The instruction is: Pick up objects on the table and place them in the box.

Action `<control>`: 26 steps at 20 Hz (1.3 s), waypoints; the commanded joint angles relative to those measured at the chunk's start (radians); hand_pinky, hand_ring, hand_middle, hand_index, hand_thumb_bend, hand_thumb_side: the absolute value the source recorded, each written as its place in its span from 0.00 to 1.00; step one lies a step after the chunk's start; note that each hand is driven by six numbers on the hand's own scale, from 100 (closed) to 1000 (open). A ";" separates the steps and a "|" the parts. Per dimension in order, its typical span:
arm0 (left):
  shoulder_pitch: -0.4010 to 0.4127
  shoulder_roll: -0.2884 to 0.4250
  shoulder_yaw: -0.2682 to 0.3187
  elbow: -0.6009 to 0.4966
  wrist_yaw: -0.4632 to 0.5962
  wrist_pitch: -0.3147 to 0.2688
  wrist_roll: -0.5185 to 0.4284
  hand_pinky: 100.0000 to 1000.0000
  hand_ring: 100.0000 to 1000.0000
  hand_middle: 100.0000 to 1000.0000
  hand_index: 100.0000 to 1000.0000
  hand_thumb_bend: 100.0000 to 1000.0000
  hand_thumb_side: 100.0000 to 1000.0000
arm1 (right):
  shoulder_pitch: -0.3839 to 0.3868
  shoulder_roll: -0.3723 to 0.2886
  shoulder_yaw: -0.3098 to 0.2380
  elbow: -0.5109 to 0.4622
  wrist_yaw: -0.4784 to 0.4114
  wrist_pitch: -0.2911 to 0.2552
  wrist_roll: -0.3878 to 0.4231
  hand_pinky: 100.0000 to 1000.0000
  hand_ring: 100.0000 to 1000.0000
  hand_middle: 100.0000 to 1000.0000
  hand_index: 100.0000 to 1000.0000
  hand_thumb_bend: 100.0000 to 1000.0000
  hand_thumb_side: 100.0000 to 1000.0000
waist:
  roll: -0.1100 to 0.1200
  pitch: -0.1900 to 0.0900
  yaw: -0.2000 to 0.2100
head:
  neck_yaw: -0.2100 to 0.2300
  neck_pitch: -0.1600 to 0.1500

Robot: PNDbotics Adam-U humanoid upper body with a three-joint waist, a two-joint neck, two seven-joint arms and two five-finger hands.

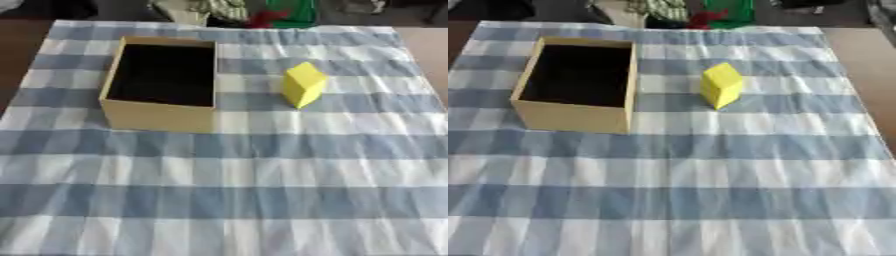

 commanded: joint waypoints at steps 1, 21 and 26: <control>-0.004 0.031 -0.001 -0.019 0.007 0.001 -0.005 0.90 0.55 0.57 0.73 0.12 0.37 | -0.027 -0.028 -0.004 0.019 0.032 -0.040 0.036 0.86 0.93 0.85 0.95 0.00 0.55 | 0.001 -0.024 -0.003 | 0.004 0.002; -0.007 0.028 -0.005 -0.019 0.009 0.004 -0.013 0.90 0.55 0.57 0.74 0.11 0.38 | -0.068 0.018 0.078 0.185 0.066 -0.341 0.328 0.95 1.00 0.94 1.00 0.28 0.52 | -0.006 -0.013 0.011 | 0.007 -0.019; -0.008 0.026 -0.005 -0.019 0.010 0.004 -0.014 0.90 0.55 0.57 0.74 0.11 0.38 | -0.079 0.026 0.049 0.226 0.104 -0.409 0.404 0.95 1.00 0.93 1.00 0.25 0.63 | -0.004 -0.013 0.010 | 0.008 -0.020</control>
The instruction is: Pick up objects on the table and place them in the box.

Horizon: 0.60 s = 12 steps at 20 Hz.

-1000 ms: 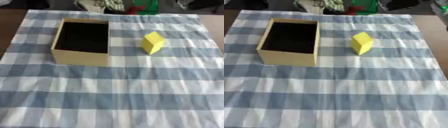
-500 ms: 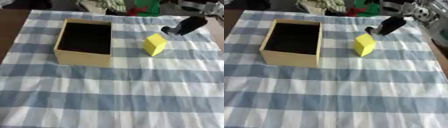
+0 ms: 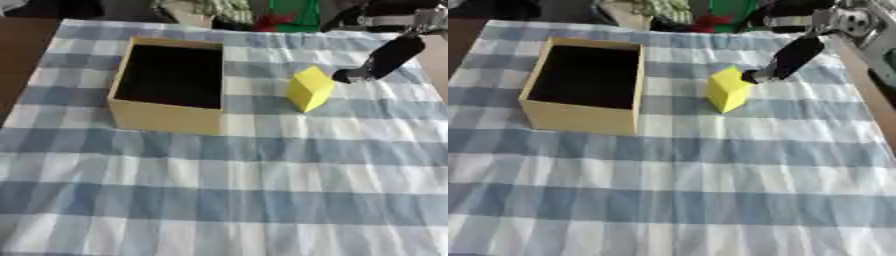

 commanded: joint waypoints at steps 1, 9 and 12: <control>-0.009 0.019 0.001 -0.019 0.004 -0.001 -0.004 0.90 0.55 0.57 0.74 0.11 0.38 | -0.028 -0.016 -0.038 0.017 0.027 -0.027 0.038 0.95 1.00 0.92 1.00 0.17 0.75 | 0.004 -0.017 -0.002 | 0.003 -0.009; -0.011 0.021 0.002 -0.019 0.004 -0.002 -0.003 0.90 0.55 0.57 0.74 0.11 0.37 | 0.008 -0.046 -0.063 0.006 0.023 0.070 -0.052 0.89 0.99 0.83 0.97 0.00 1.00 | 0.001 -0.018 -0.003 | 0.009 -0.009; -0.012 0.022 0.002 -0.019 0.005 -0.003 -0.003 0.90 0.55 0.57 0.74 0.11 0.37 | 0.027 -0.055 -0.066 0.041 0.006 0.116 -0.098 0.90 0.98 0.81 0.97 0.00 1.00 | 0.000 -0.018 -0.001 | 0.009 -0.008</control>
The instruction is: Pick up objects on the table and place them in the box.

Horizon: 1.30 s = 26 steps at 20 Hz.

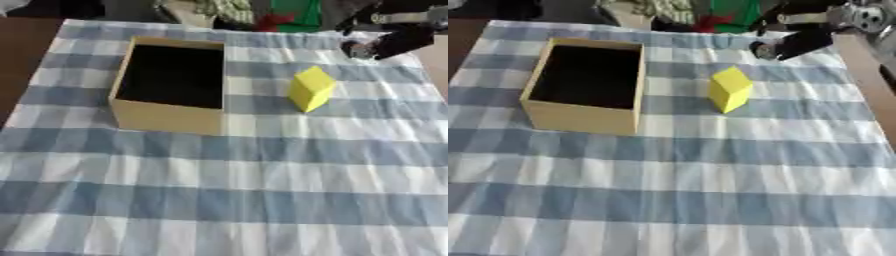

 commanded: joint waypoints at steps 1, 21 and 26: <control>-0.013 0.022 0.001 -0.019 0.005 -0.002 -0.001 0.90 0.55 0.57 0.74 0.11 0.37 | -0.002 -0.047 -0.012 0.026 -0.024 0.049 -0.048 0.90 0.98 0.80 0.97 0.00 1.00 | 0.001 -0.018 0.001 | 0.002 -0.008; -0.020 0.025 -0.002 -0.019 0.010 0.001 -0.006 0.90 0.55 0.57 0.73 0.11 0.37 | 0.057 -0.053 0.190 -0.069 -0.235 0.345 -0.239 0.97 1.00 0.81 1.00 0.01 1.00 | -0.011 -0.022 0.010 | -0.006 -0.014; -0.022 0.024 -0.003 -0.019 0.011 0.001 -0.008 0.90 0.55 0.57 0.73 0.11 0.37 | 0.065 -0.060 0.225 -0.130 -0.295 0.419 -0.253 0.97 1.00 0.81 1.00 0.00 1.00 | -0.013 -0.022 0.012 | -0.009 -0.016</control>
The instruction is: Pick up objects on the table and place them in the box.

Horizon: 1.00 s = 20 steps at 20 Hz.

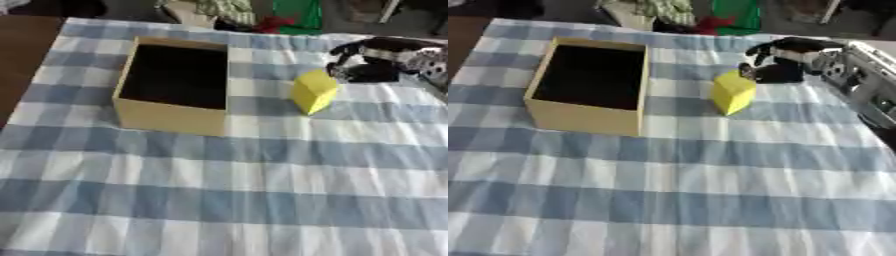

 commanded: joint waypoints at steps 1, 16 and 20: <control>-0.009 0.023 -0.002 -0.019 0.002 0.000 -0.004 0.90 0.55 0.57 0.73 0.11 0.37 | -0.010 -0.039 0.008 -0.047 -0.040 0.050 -0.008 0.97 1.00 0.81 1.00 0.00 1.00 | 0.002 -0.022 0.002 | -0.005 -0.009; -0.006 0.014 -0.002 -0.019 0.004 0.001 -0.006 0.90 0.55 0.57 0.73 0.10 0.37 | -0.021 -0.008 0.051 -0.187 -0.021 0.292 -0.019 0.97 1.00 0.91 1.00 0.00 1.00 | 0.005 -0.018 0.005 | -0.007 -0.010; -0.006 0.012 -0.002 -0.019 0.003 0.003 -0.007 0.90 0.55 0.57 0.73 0.10 0.38 | -0.008 -0.016 0.040 -0.255 -0.003 0.352 -0.035 0.97 1.00 0.91 1.00 0.00 1.00 | 0.005 -0.016 0.003 | -0.006 -0.011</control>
